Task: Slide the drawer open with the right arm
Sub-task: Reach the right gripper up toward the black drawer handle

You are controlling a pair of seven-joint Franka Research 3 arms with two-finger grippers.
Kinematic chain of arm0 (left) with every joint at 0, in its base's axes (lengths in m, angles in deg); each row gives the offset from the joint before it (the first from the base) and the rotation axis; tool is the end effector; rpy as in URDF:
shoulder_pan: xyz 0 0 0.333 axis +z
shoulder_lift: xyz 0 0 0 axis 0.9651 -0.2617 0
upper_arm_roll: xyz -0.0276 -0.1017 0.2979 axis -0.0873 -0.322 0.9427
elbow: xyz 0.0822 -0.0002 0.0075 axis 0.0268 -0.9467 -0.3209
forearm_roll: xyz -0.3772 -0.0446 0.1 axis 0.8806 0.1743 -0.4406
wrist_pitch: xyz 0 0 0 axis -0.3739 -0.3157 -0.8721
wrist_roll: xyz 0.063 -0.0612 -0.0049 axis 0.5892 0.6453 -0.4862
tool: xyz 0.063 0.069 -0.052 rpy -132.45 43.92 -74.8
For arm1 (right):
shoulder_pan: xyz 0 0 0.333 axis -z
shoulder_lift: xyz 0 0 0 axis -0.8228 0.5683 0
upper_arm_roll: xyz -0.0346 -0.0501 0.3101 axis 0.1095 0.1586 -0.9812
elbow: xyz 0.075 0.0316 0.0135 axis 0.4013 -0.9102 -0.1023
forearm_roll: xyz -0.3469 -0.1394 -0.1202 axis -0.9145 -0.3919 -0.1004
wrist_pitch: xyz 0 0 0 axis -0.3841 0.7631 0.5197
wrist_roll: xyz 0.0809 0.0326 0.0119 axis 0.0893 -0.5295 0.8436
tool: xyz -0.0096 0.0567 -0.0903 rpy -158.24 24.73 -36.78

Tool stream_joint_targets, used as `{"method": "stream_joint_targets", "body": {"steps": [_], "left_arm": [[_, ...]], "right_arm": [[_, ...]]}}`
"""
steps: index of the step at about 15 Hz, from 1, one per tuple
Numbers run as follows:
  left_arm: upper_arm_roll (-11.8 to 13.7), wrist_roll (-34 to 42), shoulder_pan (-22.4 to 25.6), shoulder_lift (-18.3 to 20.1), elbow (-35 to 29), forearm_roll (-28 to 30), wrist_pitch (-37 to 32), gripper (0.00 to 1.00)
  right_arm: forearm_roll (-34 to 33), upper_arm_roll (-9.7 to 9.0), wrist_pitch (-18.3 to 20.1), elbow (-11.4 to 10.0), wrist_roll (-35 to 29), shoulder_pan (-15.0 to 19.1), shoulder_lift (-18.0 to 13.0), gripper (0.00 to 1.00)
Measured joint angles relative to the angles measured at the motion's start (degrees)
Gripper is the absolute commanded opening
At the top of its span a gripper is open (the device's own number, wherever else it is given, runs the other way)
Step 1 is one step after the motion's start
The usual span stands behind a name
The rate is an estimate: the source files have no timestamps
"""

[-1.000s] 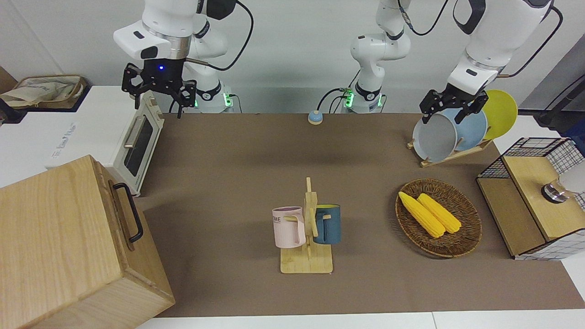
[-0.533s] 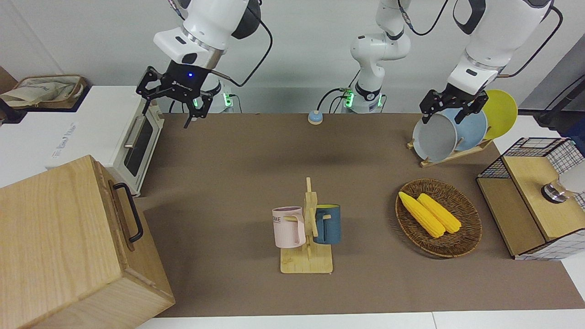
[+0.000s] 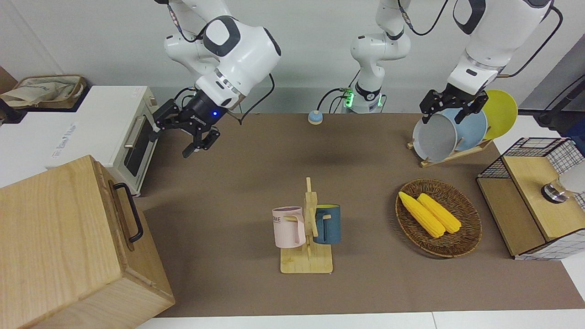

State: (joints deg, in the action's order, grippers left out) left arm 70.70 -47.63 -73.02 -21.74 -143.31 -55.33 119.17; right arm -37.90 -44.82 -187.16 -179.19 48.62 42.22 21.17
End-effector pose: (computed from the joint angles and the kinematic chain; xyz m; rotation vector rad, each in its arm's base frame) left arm 0.5613 -0.0151 0.6261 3.1379 -0.0793 -0.0522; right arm 0.5986 0.1881 0.5609 2.0799 0.4053 0.3983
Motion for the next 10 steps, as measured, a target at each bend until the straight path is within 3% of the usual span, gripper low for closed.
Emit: {"method": "stream_joint_targets", "body": {"steps": [7, 10], "left_arm": [[0.0, 0.0, 0.0, 0.0, 0.0, 0.0, 0.0, 0.99], [0.0, 0.0, 0.0, 0.0, 0.0, 0.0, 0.0, 0.99]], "right_arm": [[-15.0, 0.05, 0.0, -4.1, -0.5, -0.7, 5.6, 0.981], [-20.1, 0.64, 0.0, -6.9, -4.3, -0.2, 7.0, 0.981]]}}
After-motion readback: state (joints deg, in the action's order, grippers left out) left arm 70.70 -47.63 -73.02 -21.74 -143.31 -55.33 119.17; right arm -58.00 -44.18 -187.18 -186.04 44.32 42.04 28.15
